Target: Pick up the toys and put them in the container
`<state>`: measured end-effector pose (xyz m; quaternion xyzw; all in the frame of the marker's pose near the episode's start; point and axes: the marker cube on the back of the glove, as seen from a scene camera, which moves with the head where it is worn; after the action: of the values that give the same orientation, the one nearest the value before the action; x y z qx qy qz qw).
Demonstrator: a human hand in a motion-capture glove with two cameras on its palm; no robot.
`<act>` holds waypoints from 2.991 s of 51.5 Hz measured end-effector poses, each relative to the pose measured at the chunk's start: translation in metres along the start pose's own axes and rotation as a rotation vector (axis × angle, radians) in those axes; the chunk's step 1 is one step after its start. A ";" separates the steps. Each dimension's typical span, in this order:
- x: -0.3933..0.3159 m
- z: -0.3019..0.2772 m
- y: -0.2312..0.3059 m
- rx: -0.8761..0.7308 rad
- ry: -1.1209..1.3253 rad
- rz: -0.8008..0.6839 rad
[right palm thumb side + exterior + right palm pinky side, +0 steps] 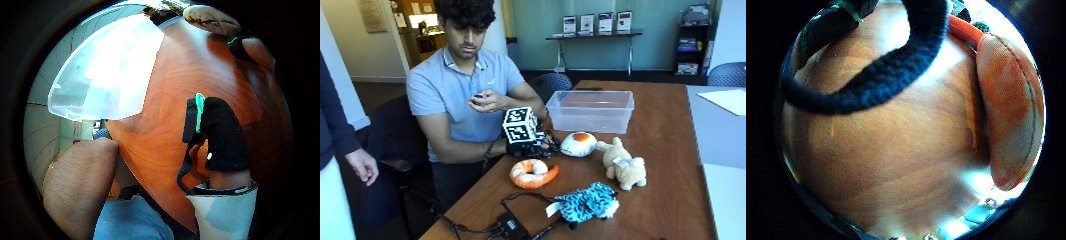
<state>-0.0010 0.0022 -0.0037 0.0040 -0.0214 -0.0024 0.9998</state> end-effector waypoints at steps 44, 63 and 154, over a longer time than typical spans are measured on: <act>0.138 -0.065 -0.026 -0.006 0.328 0.220; 0.134 -0.079 -0.028 0.006 0.344 0.197; 0.010 -0.014 -0.150 -0.177 0.278 -0.006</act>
<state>0.0092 -0.1475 -0.0186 -0.0837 0.1176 -0.0065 0.9895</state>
